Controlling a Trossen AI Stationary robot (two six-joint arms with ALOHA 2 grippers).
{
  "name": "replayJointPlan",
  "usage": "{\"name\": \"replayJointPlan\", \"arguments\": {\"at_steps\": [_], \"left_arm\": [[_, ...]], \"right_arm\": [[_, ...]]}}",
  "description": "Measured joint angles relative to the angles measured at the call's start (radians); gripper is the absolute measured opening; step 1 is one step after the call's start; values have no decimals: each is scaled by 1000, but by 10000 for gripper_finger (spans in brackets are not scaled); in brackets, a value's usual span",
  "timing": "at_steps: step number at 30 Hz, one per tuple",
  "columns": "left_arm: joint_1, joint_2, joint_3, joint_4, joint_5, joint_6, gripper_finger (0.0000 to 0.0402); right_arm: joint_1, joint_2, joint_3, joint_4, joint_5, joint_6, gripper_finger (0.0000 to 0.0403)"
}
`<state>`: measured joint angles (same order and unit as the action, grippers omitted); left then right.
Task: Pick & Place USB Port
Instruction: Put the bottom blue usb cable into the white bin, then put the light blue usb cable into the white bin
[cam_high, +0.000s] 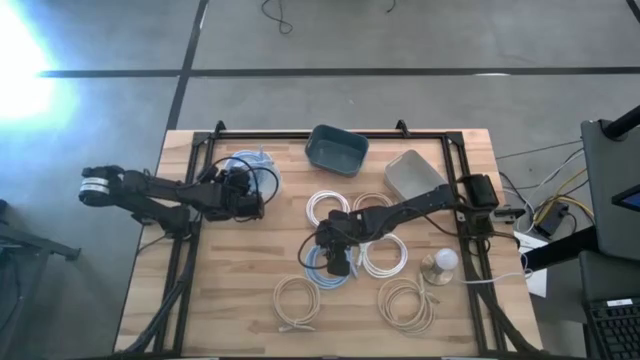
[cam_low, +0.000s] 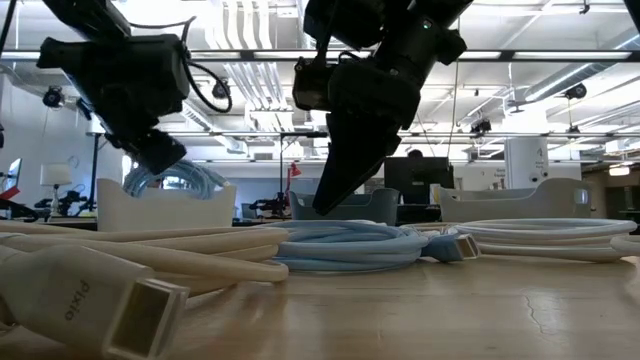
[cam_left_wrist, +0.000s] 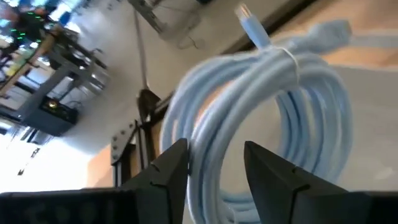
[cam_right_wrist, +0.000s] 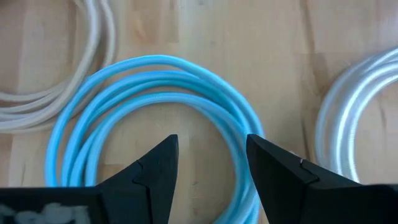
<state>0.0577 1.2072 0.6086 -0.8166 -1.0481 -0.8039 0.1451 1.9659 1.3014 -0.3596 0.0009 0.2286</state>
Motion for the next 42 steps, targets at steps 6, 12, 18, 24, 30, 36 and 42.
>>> {"name": "replayJointPlan", "arguments": {"at_steps": [6,12,18,24,30,36,42], "left_arm": [[0,0,-5,-63,72,-1,149],[0,0,34,-97,38,42,149],[-2,0,147,-168,37,50,150],[-29,0,249,-131,109,138,147],[-89,0,269,15,301,279,144],[-169,0,221,278,579,339,138],[-236,8,80,709,793,279,135]], "right_arm": [[16,0,0,0,-1,-4,187],[16,0,0,-1,-1,-4,187],[16,0,0,-1,-1,-3,187],[16,0,-9,-1,-1,0,187],[16,0,-36,1,0,-5,187],[16,24,-49,9,0,-23,187],[16,24,-28,8,0,-24,187]]}}
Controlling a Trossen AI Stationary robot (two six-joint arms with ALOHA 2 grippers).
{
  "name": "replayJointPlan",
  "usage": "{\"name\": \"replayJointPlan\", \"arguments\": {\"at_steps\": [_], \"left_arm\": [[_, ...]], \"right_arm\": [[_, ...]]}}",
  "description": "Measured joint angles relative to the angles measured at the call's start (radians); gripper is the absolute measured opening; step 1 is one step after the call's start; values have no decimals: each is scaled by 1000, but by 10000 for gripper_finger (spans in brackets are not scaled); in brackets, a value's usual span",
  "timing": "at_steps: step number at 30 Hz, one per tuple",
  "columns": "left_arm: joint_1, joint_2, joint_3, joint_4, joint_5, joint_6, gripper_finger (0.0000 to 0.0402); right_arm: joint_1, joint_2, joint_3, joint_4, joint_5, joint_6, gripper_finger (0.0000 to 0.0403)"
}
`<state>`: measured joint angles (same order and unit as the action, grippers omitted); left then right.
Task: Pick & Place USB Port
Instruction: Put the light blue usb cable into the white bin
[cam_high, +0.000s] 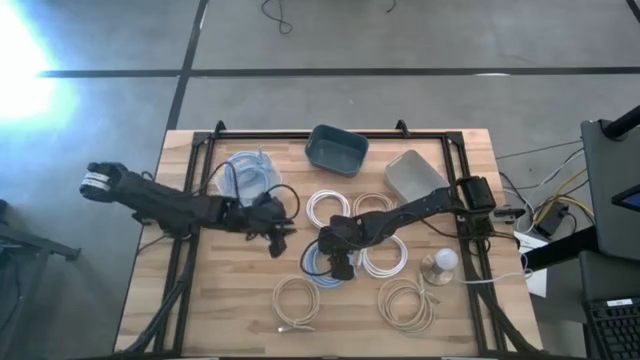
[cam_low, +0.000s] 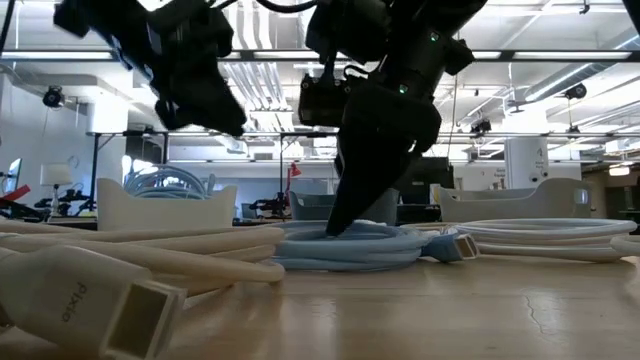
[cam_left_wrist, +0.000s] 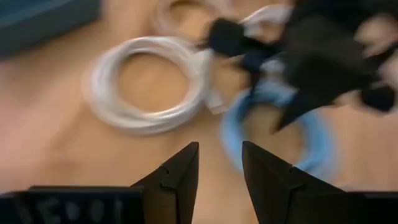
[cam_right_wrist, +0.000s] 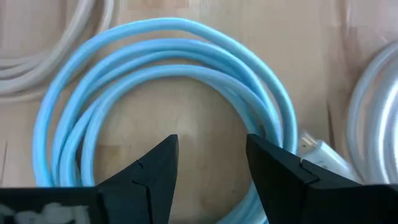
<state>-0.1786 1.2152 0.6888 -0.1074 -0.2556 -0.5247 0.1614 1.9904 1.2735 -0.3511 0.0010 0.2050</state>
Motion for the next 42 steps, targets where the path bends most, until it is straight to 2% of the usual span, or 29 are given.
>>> {"name": "replayJointPlan", "arguments": {"at_steps": [5,9,15,30,42], "left_arm": [[-25,41,-134,279,16,-155,135],[-27,90,-208,395,15,-235,135],[-29,204,-236,500,26,-301,135],[-34,423,-97,522,62,-260,135],[-34,433,-80,519,82,-259,135]], "right_arm": [[2,-15,13,-4,1,15,187],[5,-20,15,-5,13,3,187],[5,-20,15,-117,108,38,187],[6,-41,49,-245,121,140,187],[13,-53,36,-331,233,211,187]]}}
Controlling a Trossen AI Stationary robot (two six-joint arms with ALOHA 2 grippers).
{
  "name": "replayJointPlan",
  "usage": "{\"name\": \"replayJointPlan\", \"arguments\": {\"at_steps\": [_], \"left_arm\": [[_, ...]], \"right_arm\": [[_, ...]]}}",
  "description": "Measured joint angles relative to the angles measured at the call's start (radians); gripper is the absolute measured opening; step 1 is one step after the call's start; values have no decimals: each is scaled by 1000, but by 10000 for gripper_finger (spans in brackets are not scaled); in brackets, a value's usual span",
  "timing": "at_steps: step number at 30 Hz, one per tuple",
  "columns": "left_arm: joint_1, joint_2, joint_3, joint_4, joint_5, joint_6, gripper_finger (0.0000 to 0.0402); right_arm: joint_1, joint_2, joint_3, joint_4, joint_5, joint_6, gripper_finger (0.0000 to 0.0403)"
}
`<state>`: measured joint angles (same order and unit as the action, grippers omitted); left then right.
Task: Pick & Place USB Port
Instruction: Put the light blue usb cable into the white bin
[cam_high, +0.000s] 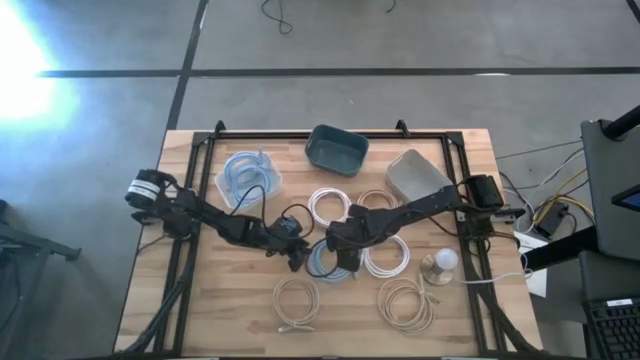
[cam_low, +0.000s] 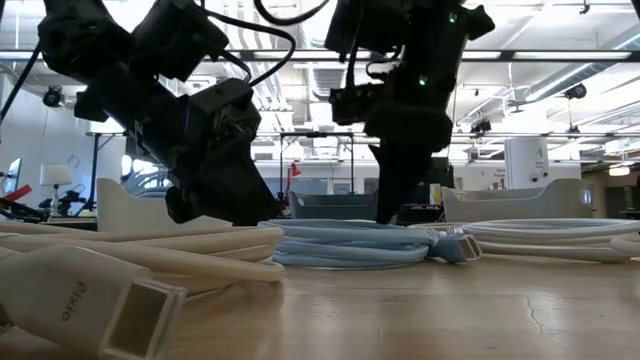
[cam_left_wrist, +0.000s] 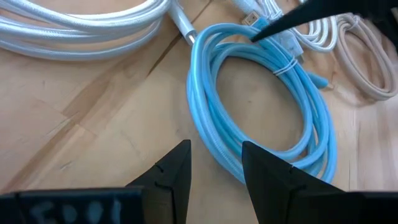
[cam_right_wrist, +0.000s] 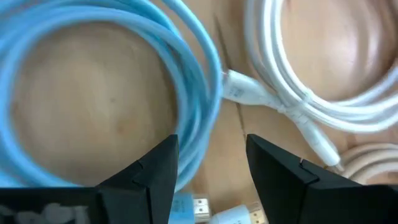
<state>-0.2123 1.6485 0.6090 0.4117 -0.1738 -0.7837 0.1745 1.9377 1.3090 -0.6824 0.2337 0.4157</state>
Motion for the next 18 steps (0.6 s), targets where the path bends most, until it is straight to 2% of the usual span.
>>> {"name": "replayJointPlan", "arguments": {"at_steps": [6,14,18], "left_arm": [[0,0,0,0,0,-2,135],[0,-1,0,9,0,-8,135],[0,-1,0,16,0,-9,135]], "right_arm": [[-6,2,-22,18,-54,39,187],[-4,5,-57,30,-56,57,187],[-4,4,-61,38,-55,57,173]]}}
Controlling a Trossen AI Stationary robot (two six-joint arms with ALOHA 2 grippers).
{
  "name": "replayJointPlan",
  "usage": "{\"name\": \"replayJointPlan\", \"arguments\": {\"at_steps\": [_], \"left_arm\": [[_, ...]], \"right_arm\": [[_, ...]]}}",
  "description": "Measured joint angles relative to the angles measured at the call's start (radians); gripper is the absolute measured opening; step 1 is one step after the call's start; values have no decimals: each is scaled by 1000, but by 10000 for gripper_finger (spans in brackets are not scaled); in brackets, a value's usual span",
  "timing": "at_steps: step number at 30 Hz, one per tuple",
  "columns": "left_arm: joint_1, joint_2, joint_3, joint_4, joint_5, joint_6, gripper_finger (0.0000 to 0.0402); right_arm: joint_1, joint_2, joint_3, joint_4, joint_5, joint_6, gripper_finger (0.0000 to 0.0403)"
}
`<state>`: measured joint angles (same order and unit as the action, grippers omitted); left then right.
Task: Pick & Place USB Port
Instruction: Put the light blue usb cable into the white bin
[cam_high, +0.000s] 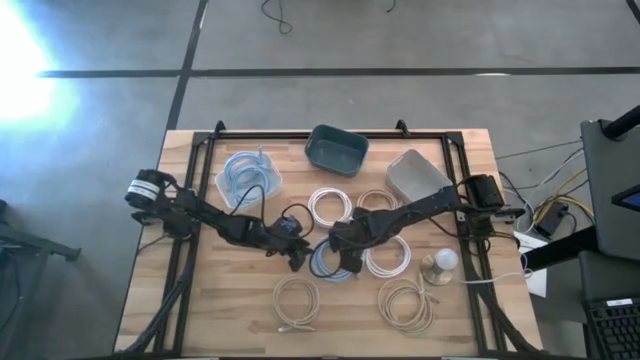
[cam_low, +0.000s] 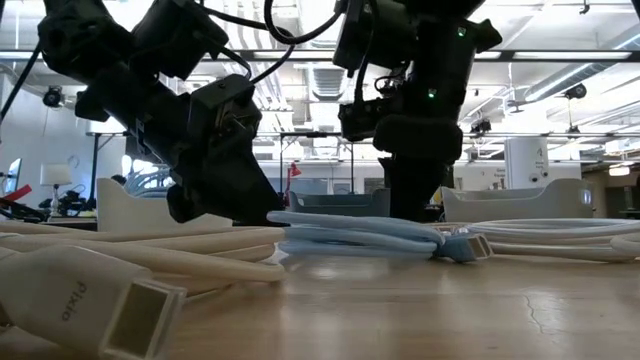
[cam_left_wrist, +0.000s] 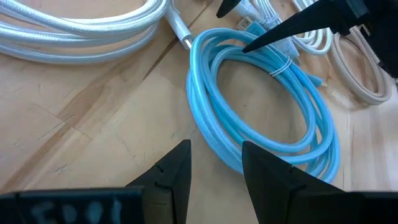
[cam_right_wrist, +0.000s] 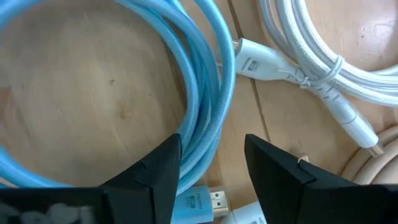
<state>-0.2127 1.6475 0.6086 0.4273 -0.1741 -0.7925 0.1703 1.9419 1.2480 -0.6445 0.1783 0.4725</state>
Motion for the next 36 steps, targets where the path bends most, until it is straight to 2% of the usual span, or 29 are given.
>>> {"name": "replayJointPlan", "arguments": {"at_steps": [6,12,17,21,27,30,36], "left_arm": [[2,-34,0,-4,25,19,135],[4,-159,0,-107,58,86,135],[4,-283,-7,-251,56,103,135],[-1,-337,-18,-263,52,77,135],[-2,-343,-25,-263,18,67,135],[-1,-333,-25,-263,-27,88,135],[-1,-330,-25,-253,-42,114,135]], "right_arm": [[0,2,-1,39,-1,0,106],[0,2,-2,47,-5,0,21],[-1,4,34,39,5,13,13],[4,0,91,45,75,23,13],[20,-1,172,50,238,-9,12],[23,-1,209,50,244,-33,12],[23,-2,232,51,248,-39,11]]}}
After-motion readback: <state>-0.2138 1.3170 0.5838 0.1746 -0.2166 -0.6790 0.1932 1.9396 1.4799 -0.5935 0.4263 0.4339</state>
